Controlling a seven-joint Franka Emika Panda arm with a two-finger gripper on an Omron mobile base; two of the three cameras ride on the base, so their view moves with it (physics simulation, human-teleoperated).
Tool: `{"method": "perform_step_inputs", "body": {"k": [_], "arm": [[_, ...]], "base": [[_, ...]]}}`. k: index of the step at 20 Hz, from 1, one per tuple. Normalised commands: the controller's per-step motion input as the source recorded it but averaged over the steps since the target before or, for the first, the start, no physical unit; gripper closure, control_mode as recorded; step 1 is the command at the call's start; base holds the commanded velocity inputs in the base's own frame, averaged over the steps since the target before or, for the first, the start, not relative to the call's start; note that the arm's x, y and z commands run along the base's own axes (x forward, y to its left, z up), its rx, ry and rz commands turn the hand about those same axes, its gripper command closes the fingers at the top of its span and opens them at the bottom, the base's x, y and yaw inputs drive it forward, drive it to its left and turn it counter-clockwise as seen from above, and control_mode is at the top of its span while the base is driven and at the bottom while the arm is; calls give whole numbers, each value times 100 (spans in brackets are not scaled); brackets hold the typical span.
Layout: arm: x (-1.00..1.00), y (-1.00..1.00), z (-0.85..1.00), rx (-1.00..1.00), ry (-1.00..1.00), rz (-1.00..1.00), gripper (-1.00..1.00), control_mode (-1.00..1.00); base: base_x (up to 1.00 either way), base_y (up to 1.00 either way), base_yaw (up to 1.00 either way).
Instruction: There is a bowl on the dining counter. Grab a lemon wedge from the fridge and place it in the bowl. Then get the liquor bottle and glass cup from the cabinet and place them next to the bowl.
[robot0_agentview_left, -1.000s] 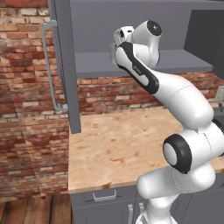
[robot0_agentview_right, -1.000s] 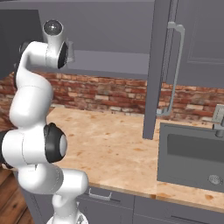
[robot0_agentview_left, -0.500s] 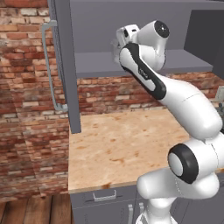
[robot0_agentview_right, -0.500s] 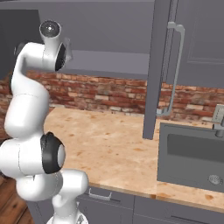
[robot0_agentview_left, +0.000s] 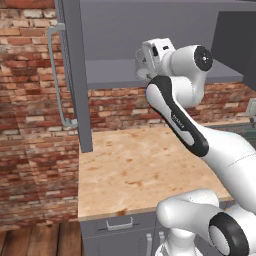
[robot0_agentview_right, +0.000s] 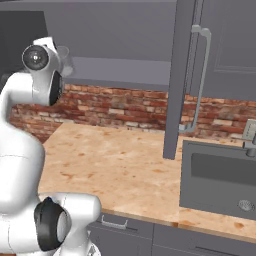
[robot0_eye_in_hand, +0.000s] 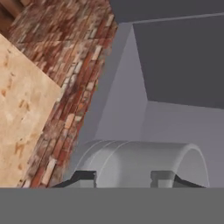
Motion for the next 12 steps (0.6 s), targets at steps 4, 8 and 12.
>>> {"method": "perform_step_inputs", "body": {"k": [4, 8, 12], "arm": [[-86, 0, 15, 0, 0, -4, 100, -100], [-76, -9, 13, 5, 1, 0, 100, -100], [-72, -16, 5, 9, 4, 0, 100, -100]], "base": [[0, 0, 0], [0, 0, 0], [0, 0, 0]]}}
